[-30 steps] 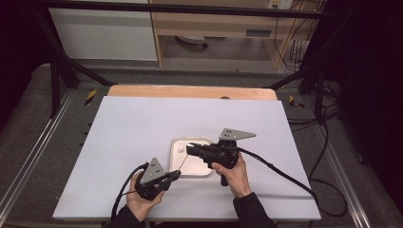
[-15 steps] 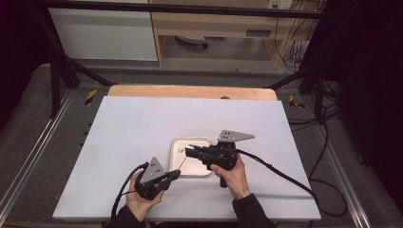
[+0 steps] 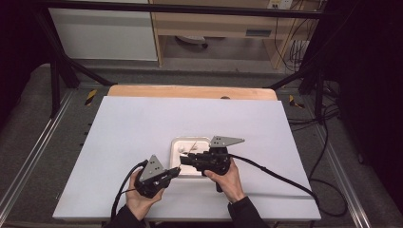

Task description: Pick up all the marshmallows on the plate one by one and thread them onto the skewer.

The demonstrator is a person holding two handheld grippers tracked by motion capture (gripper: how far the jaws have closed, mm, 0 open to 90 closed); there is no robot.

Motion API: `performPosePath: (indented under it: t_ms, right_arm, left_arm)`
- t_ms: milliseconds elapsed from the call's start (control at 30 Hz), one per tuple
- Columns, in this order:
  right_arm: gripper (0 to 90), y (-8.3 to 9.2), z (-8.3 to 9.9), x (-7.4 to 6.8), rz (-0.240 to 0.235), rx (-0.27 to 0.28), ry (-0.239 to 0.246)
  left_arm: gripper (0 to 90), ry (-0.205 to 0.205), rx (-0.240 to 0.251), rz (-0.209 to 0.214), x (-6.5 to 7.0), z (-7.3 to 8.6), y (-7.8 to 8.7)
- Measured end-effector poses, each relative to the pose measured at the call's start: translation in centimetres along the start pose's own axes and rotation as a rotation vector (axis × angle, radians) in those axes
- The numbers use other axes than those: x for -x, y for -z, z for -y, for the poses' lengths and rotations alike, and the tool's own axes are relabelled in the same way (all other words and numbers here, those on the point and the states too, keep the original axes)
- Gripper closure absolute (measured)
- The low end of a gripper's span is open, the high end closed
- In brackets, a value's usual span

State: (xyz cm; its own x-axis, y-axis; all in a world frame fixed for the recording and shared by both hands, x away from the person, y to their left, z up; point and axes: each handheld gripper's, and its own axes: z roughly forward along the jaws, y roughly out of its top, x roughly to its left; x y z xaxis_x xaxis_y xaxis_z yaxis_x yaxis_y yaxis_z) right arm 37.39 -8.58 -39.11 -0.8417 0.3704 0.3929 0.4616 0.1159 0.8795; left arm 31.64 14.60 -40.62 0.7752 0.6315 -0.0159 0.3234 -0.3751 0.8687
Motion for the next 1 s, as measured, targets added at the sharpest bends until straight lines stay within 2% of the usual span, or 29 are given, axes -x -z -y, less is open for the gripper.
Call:
performPosePath:
  t_ms: [133, 233, 300, 467, 567, 700, 867, 1000]
  right_arm:
    - [54.1, 0.4, -0.3, 0.0, 0.055, -0.002, 0.01]
    - [37.0, 1.0, -0.8, 0.0, 0.11, -0.001, 0.052]
    - [25.0, 1.5, -1.1, 0.2, 0.169, -0.001, 0.087]
    - [8.9, 2.0, -1.2, 1.1, 0.276, -0.102, 0.15]
    - [5.3, 2.1, -0.8, 1.9, 0.32, -0.164, 0.165]
    - [2.8, 1.8, -0.6, 2.6, 0.368, -0.216, 0.189]
    - [3.6, 1.0, -0.8, 3.6, 0.385, -0.193, 0.165]
    - [5.7, -0.2, -1.2, 4.7, 0.407, -0.217, 0.162]
  left_arm:
    - [89.2, 0.039, -0.011, -0.005, -0.6, 0.2, 0.0]
    - [89.1, 0.074, -0.014, -0.014, -1.3, 0.5, 0.1]
    - [89.1, 0.081, -0.021, -0.02, -1.7, 0.7, 0.3]
    - [89.1, 0.102, -0.027, -0.022, -2.2, 1.0, 0.6]
    - [89.0, 0.118, -0.027, -0.02, -2.6, 1.3, 0.8]
    - [89.0, 0.131, -0.032, -0.025, -3.1, 1.7, 1.2]
    - [89.0, 0.146, -0.027, -0.03, -3.7, 1.9, 1.7]
    - [89.0, 0.153, -0.025, -0.034, -3.9, 2.1, 1.9]
